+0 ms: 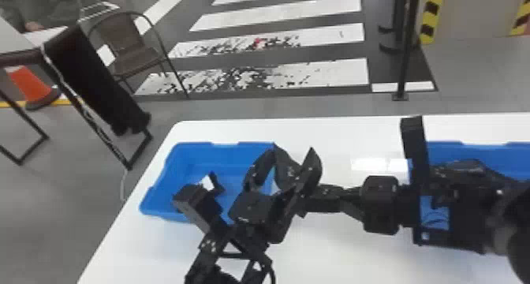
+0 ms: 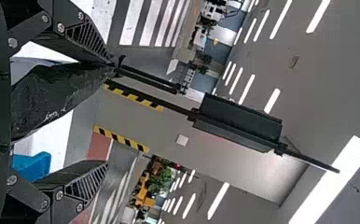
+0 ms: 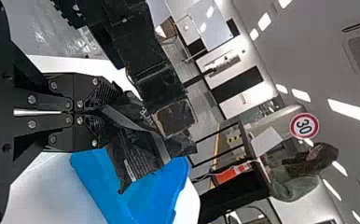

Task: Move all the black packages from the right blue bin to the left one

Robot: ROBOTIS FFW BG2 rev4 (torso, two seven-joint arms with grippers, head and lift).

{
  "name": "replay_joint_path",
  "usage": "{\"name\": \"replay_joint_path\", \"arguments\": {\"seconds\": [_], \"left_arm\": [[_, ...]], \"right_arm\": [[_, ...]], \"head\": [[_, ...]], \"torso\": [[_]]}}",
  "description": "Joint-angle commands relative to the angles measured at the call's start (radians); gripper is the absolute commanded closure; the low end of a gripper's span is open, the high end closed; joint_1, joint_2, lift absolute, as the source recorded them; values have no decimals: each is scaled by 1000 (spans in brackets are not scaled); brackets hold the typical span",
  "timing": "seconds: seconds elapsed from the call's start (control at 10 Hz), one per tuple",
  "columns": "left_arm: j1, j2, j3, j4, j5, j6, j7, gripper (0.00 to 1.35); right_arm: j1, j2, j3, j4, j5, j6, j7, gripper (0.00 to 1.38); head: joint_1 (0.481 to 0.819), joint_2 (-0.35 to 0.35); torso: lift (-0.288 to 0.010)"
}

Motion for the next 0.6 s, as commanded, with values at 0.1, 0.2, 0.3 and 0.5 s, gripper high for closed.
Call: {"name": "replay_joint_path", "arguments": {"seconds": [0.1, 0.2, 0.3, 0.5], "left_arm": [[2, 0, 27, -40, -23, 111, -13, 533], [2, -2, 33, -50, -29, 128, -13, 605], [7, 0, 43, -67, -45, 138, -14, 932], [7, -3, 57, -85, -45, 177, -20, 1217]], "right_arm": [[0, -3, 11, 4, -7, -8, 0, 1139], [0, -3, 11, 7, -11, -13, 0, 1139], [2, -3, 11, 9, -11, -18, 0, 1139], [2, -1, 11, 26, -19, -35, 0, 1139]], "head": [[695, 314], [695, 315], [695, 315], [695, 319]], "torso": [[-154], [-154], [-154], [-154]]}}
